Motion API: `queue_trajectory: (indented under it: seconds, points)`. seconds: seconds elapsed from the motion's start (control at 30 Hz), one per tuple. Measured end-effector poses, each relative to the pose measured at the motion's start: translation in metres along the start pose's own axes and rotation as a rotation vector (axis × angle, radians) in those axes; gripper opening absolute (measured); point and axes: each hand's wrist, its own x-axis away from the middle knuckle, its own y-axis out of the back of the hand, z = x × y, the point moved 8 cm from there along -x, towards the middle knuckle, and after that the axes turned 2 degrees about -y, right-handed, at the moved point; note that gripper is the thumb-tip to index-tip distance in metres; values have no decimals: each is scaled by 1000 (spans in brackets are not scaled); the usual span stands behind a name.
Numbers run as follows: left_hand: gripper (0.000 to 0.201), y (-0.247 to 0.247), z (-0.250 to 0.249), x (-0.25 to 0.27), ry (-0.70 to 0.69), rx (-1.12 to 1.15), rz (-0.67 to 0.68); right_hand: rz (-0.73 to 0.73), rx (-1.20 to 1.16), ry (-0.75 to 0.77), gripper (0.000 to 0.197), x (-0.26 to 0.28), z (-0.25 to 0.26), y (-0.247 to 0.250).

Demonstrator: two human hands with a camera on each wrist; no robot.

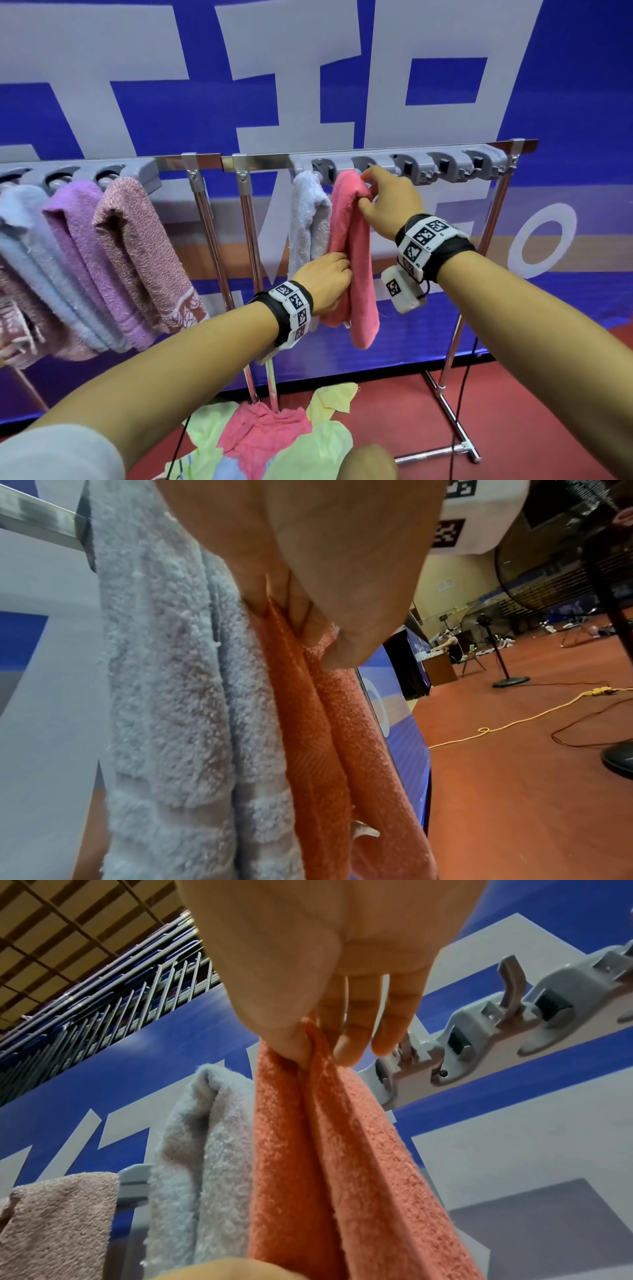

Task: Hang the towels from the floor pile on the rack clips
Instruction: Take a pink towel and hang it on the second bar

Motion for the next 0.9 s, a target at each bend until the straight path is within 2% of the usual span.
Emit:
queue_trajectory:
  seconds: [0.13,0.3,0.4,0.5,0.63,0.77,0.83,0.9]
  points:
    - [26,-8,-2,3,49,45,59,-68,71,21,31,-7,12,10]
    - [30,-8,-2,7,86,75,78,9,207,128,24,-4,33,1]
    - [32,-3,1,9,85,104,76,29,186,173,28,4,38,-2]
    - [39,13,-1,14,19,112,-42,25,90,160,36,7,35,4]
    - [35,44,2,27,-24,159,-277,-49,52,209,30,14,37,17]
    - [26,71,21,48,50,210,-387,-77,40,269,24,27,50,27]
    - [22,81,34,61,121,218,-401,-32,35,315,25,36,63,24]
    - [26,86,48,78,205,202,-383,50,43,374,30,47,77,15]
